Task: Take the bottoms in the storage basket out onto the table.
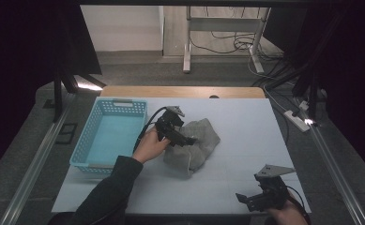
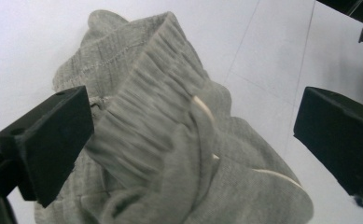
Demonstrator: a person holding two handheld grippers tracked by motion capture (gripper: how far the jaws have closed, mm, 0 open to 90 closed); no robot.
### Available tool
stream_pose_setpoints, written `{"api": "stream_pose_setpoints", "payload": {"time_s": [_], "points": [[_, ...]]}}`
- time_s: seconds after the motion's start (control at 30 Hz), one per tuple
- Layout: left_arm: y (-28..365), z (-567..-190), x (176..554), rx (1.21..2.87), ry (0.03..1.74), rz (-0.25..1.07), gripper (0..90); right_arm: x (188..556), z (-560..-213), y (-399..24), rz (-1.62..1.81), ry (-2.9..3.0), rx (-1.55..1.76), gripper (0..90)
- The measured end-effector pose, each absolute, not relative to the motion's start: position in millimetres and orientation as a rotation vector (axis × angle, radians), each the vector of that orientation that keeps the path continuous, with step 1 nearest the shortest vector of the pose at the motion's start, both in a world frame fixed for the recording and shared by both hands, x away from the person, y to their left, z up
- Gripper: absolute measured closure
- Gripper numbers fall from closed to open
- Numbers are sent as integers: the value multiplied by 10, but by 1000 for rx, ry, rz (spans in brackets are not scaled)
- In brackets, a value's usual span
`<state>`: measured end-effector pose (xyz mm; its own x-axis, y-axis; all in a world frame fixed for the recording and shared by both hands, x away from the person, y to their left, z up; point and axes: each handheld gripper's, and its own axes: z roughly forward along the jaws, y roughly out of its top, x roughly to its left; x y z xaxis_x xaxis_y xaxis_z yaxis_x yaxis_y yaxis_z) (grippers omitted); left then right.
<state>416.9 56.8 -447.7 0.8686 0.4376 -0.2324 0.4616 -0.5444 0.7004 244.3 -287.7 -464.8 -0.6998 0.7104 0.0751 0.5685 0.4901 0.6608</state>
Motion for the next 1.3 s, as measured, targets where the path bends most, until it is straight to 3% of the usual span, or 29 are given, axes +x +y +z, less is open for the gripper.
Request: {"api": "stream_pose_setpoints", "payload": {"time_s": [1.3], "points": [[603, -4368, 3852, 2223, 578, -4, 0, 2428, -4637, -2891, 1037, 2514, 1088, 0]]}}
